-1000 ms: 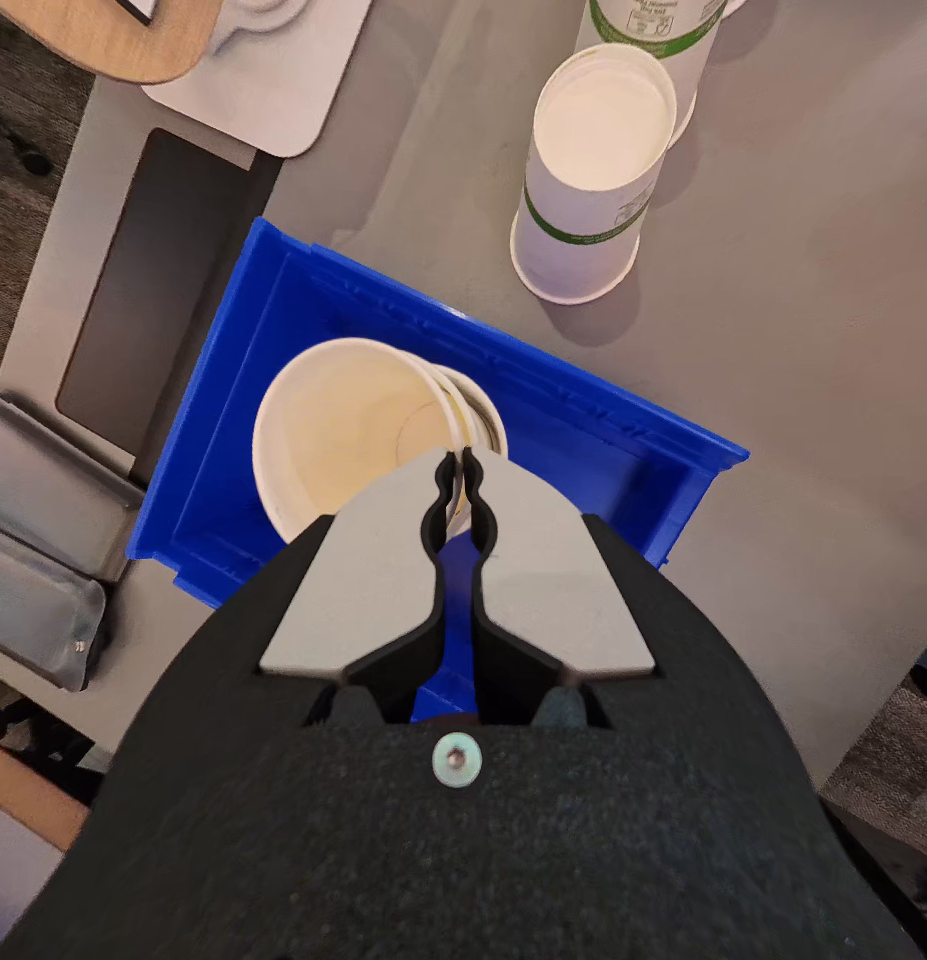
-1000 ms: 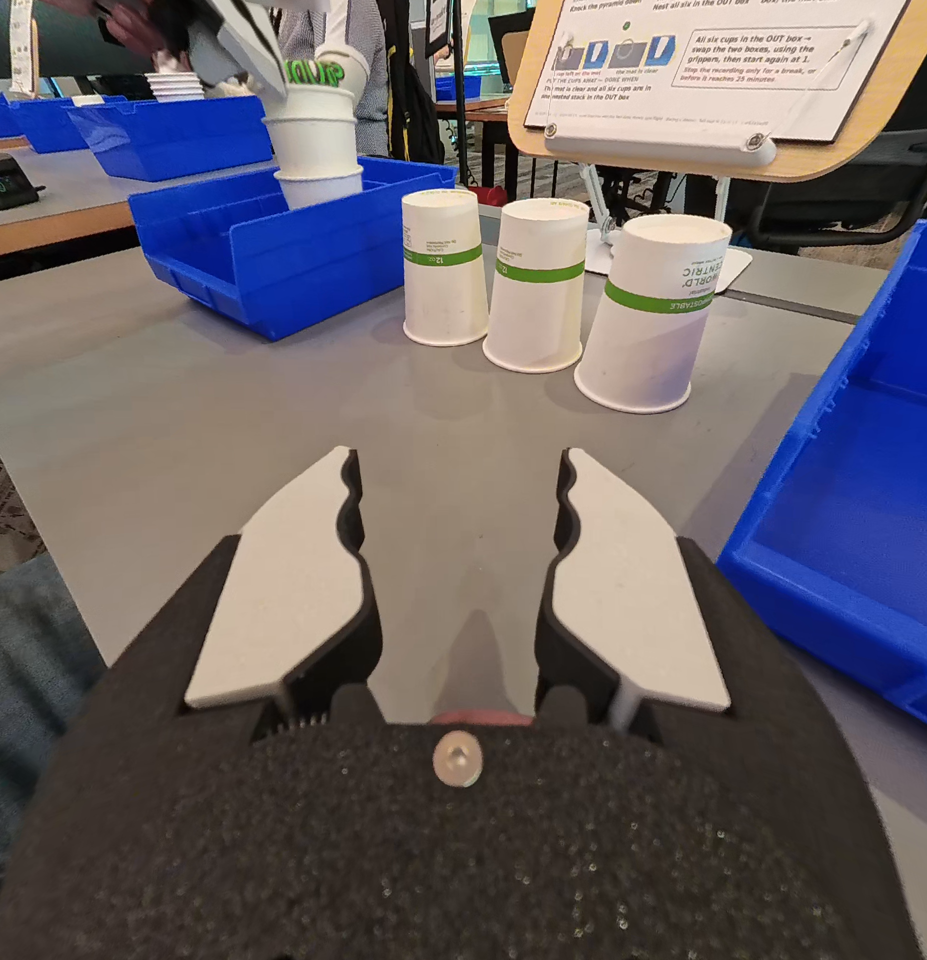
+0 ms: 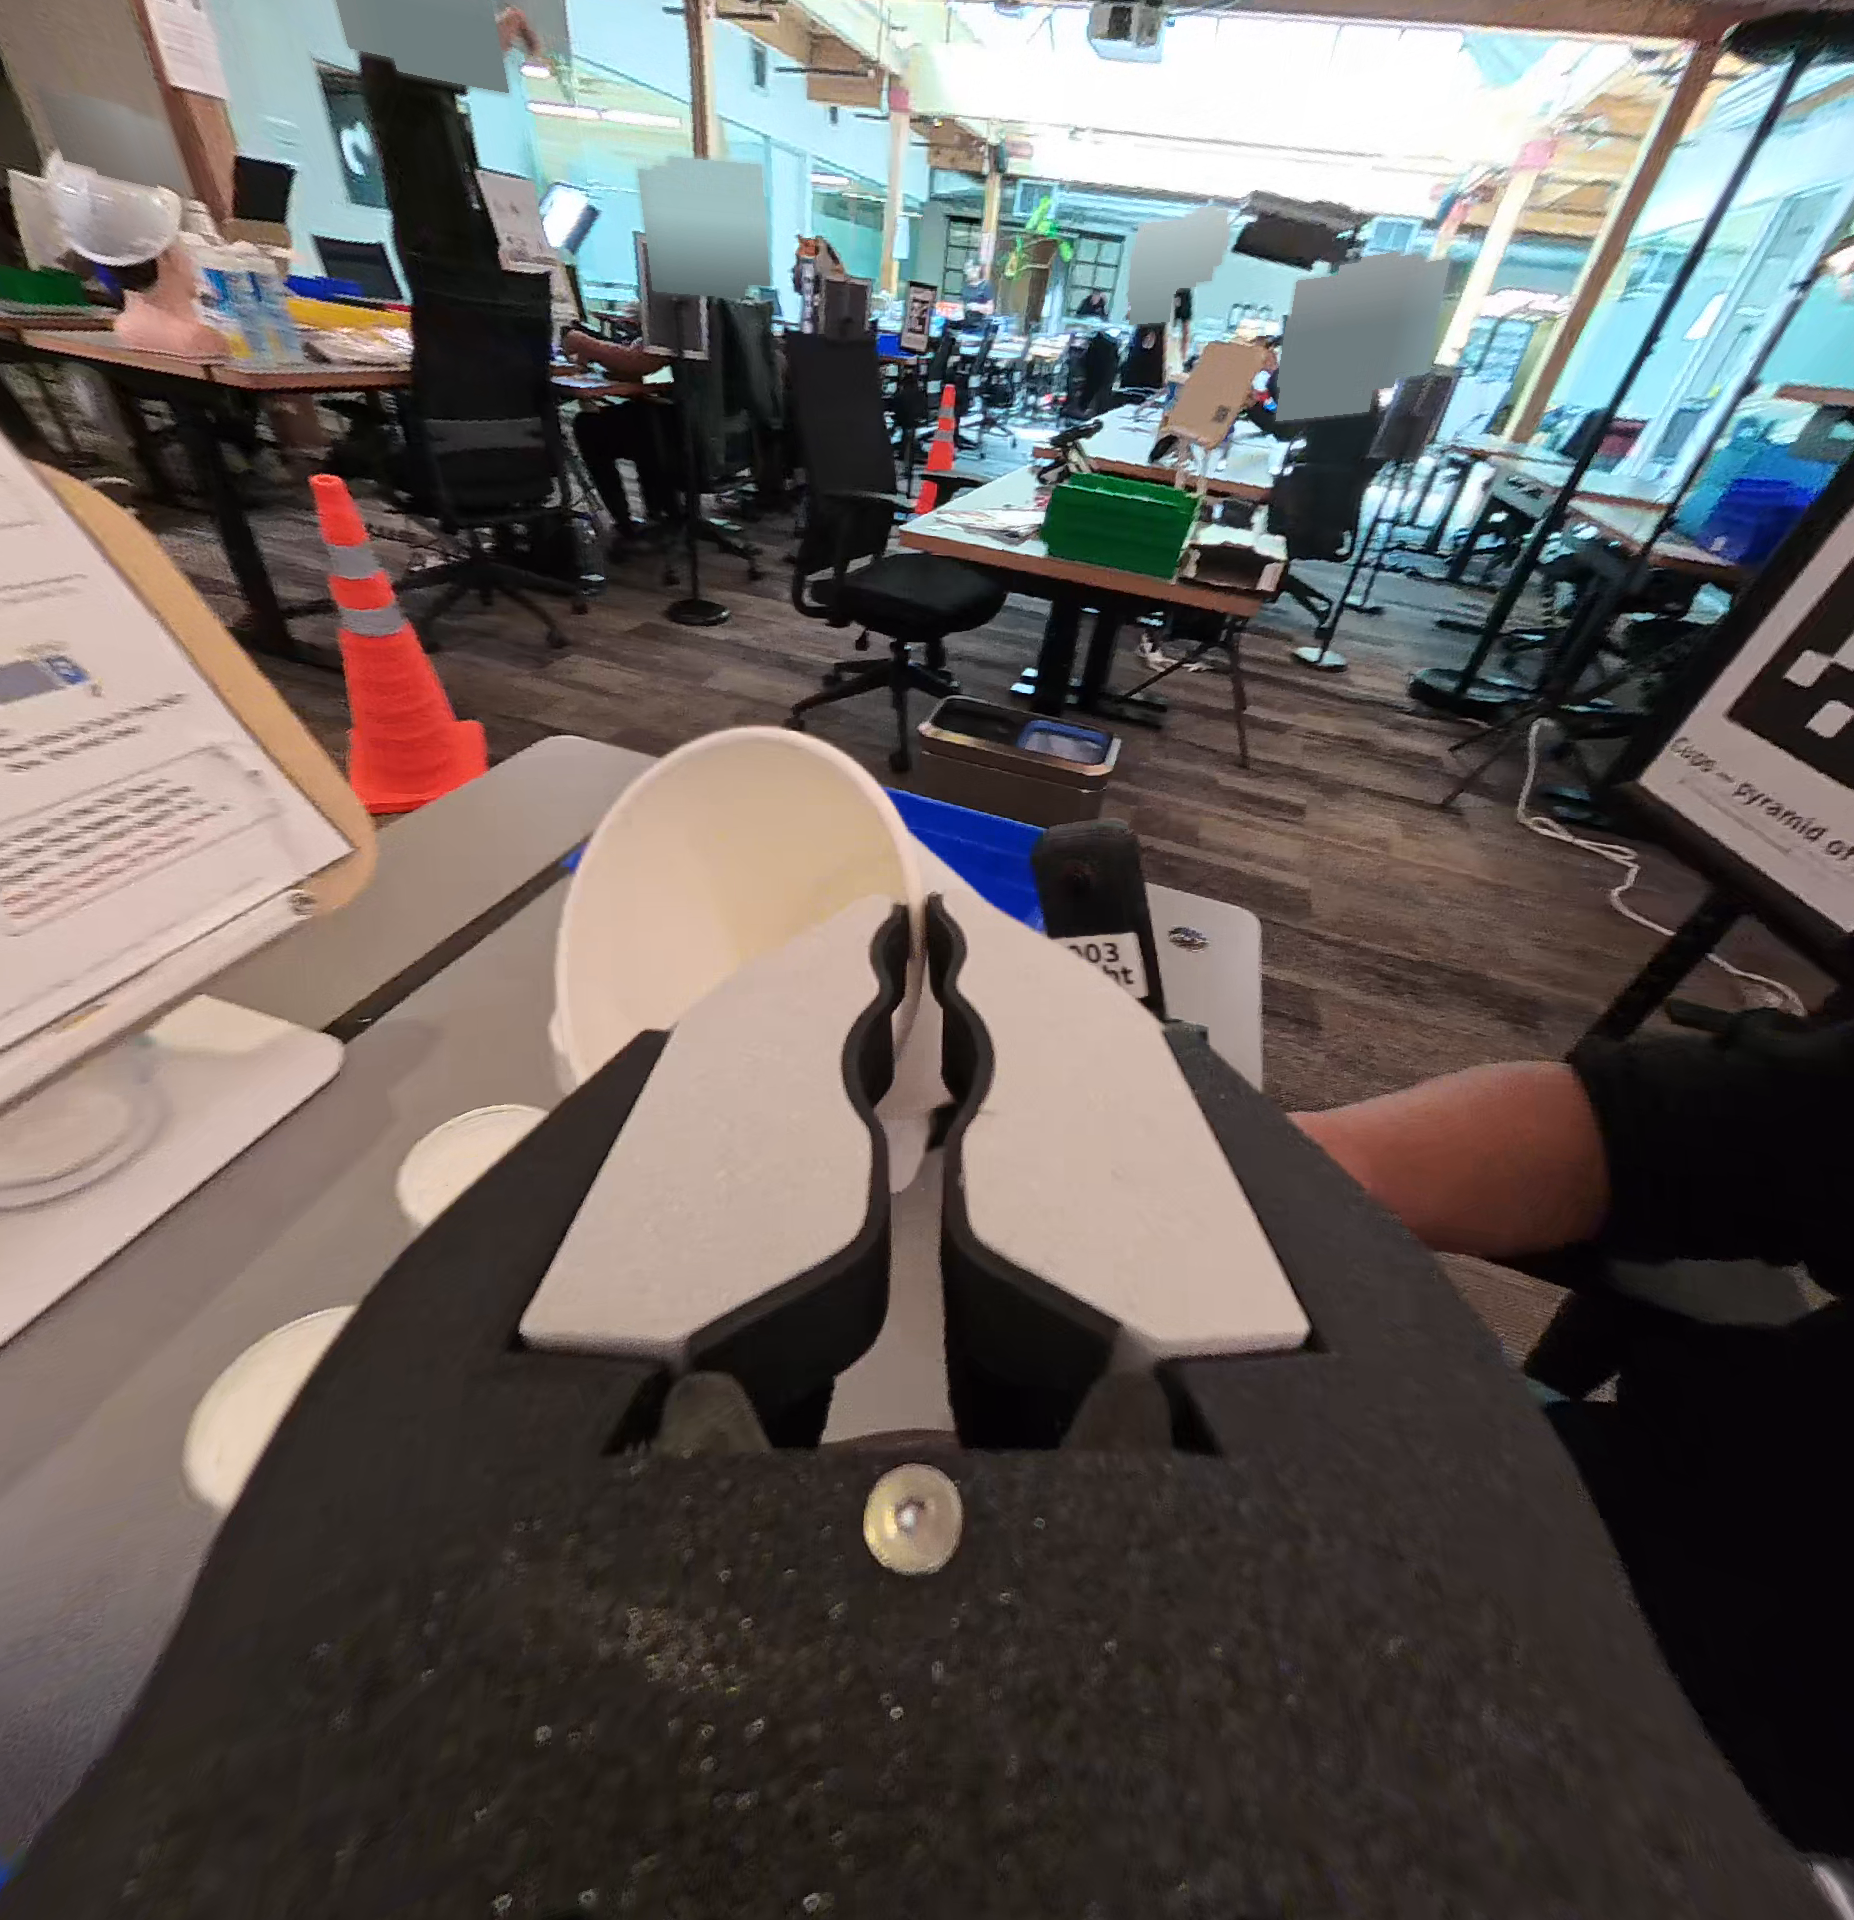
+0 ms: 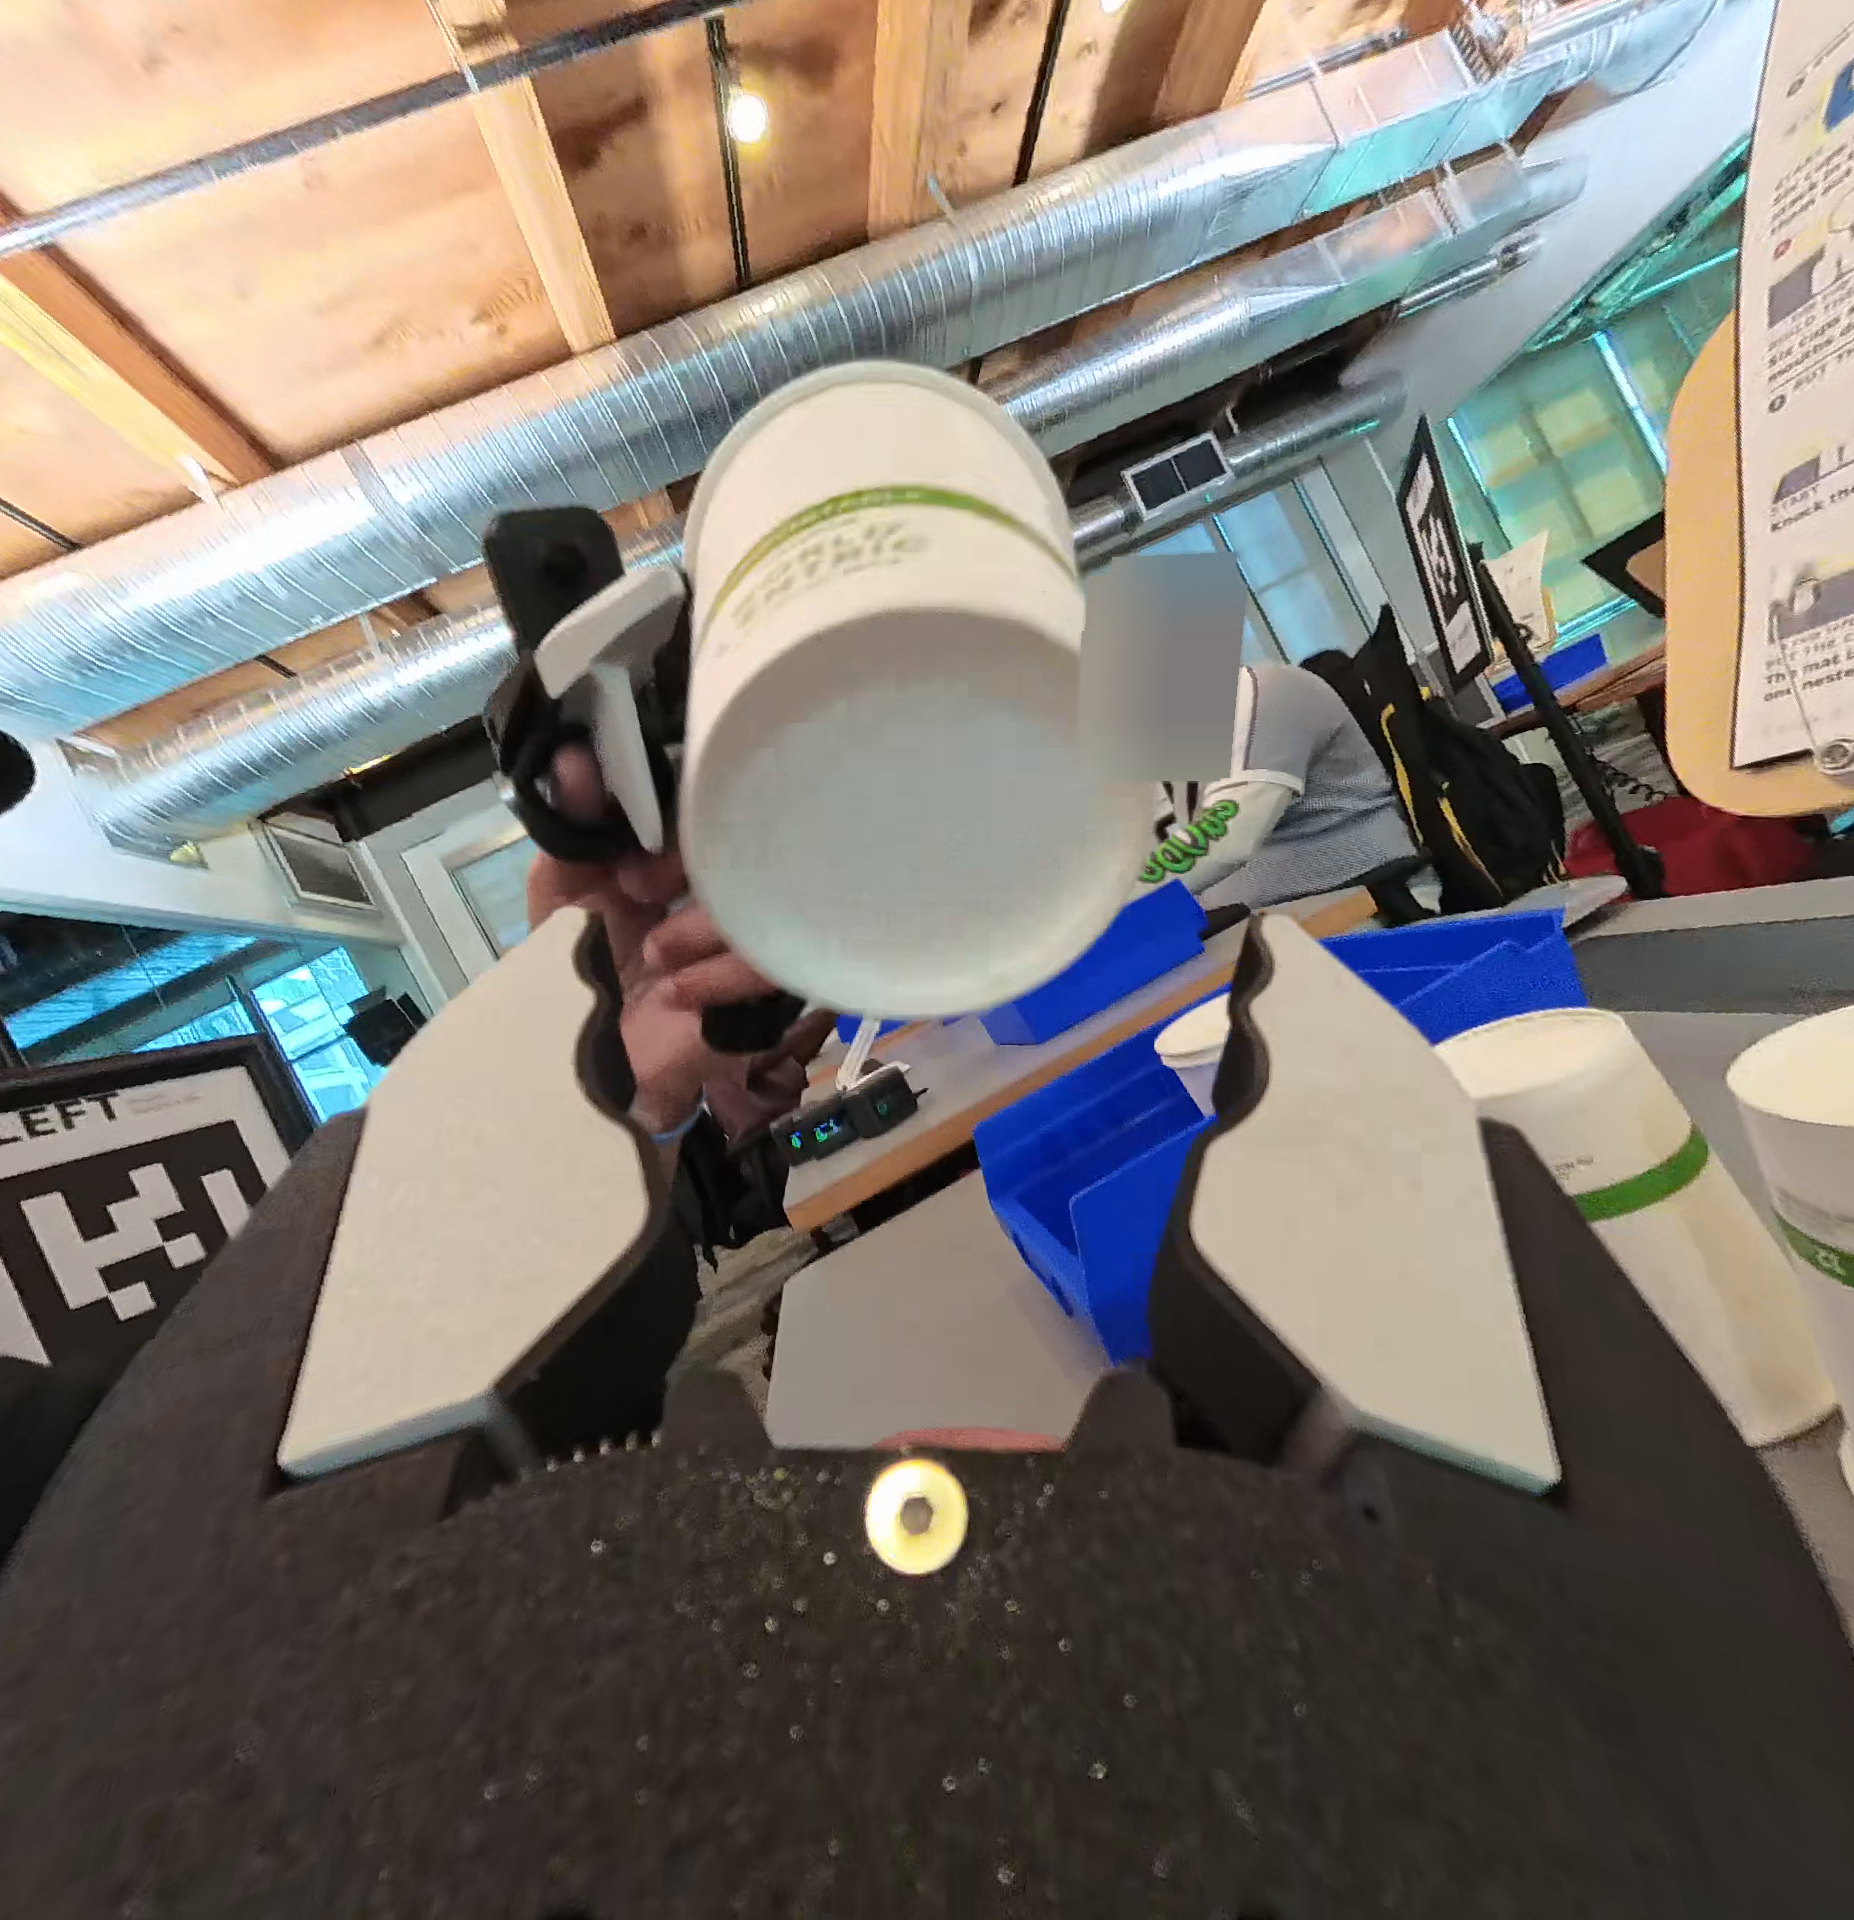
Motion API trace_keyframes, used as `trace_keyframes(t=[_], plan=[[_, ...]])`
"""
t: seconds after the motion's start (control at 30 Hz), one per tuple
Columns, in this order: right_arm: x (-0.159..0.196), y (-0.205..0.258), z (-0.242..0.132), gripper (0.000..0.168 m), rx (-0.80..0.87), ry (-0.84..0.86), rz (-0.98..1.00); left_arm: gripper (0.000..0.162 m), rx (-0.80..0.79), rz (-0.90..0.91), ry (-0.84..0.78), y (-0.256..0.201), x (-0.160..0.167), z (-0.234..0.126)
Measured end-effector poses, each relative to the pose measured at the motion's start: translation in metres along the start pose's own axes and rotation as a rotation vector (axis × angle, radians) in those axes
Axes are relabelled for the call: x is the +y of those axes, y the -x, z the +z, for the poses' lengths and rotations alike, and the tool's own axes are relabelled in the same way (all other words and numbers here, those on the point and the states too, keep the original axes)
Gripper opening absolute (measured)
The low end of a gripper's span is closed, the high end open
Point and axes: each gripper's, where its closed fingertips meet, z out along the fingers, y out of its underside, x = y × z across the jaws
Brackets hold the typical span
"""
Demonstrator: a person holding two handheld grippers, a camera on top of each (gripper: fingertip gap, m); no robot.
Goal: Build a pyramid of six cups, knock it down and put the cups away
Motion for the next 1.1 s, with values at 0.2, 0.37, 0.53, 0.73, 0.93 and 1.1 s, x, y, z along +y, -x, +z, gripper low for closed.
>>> trace_keyframes(t=[0.2, 0.37, 0.53, 0.73, 0.93, 1.1], plan=[[-0.017, -0.006, -0.015, 0.092, 0.022, -0.076, 0.007, 0.003, 0.049, -0.052, 0.006, -0.006, 0.023, 0.022], [-0.013, -0.016, -0.025, 0.081, 0.030, -0.013, 0.026, 0.003, 0.051, -0.060, 0.020, -0.005, 0.034, 0.026], [-0.014, -0.025, -0.031, 0.081, 0.086, 0.031, 0.012, 0.041, -0.038, -0.053, 0.031, 0.003, 0.040, 0.017], [-0.074, -0.039, -0.040, 0.080, 0.231, 0.102, -0.193, 0.064, -0.257, -0.097, 0.115, 0.001, 0.109, -0.025], [-0.158, -0.079, -0.014, 0.081, 0.496, 0.450, -0.589, 0.055, -0.399, -0.248, 0.205, -0.020, 0.225, -0.042], [-0.145, -0.149, 0.010, 0.081, 0.633, 1.094, -0.699, 0.055, -0.471, -0.233, 0.259, -0.020, 0.250, -0.048]])
